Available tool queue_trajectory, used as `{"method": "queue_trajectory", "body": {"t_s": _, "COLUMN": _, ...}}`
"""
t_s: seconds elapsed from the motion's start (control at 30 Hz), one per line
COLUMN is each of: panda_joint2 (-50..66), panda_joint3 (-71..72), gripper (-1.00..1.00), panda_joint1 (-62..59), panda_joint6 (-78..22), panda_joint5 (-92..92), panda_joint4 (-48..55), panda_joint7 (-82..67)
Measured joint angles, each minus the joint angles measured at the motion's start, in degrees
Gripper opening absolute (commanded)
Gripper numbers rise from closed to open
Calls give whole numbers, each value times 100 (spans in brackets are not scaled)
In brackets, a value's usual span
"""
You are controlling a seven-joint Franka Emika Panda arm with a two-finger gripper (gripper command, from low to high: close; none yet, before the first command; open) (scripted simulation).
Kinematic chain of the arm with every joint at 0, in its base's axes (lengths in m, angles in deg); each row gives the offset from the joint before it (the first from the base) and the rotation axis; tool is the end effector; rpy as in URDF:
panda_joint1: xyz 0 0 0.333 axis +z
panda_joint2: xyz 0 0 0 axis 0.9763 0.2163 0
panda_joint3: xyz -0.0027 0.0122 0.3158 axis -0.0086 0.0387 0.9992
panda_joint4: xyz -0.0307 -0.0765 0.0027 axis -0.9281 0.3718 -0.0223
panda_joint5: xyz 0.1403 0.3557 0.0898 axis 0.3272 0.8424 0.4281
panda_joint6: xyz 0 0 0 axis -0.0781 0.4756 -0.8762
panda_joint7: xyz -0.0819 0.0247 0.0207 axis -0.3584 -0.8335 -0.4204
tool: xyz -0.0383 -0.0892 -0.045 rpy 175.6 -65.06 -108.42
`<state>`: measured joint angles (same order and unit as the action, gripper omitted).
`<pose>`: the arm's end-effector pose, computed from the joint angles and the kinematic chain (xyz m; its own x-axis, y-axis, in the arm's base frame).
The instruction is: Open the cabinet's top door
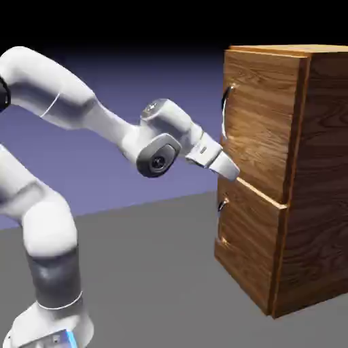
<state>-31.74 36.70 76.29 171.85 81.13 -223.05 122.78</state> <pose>0.3882 -0.0007 0.4727 0.4289 -0.7771 0.4605 -0.5219 -0.6293 -0.5759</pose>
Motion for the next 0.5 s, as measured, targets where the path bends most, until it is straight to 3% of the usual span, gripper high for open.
{"method": "queue_trajectory", "body": {"t_s": 0.5, "panda_joint2": -748, "panda_joint3": 1312, "gripper": 0, "panda_joint1": -1064, "panda_joint6": -136, "panda_joint5": 3738, "panda_joint4": 406, "panda_joint7": 1851}}
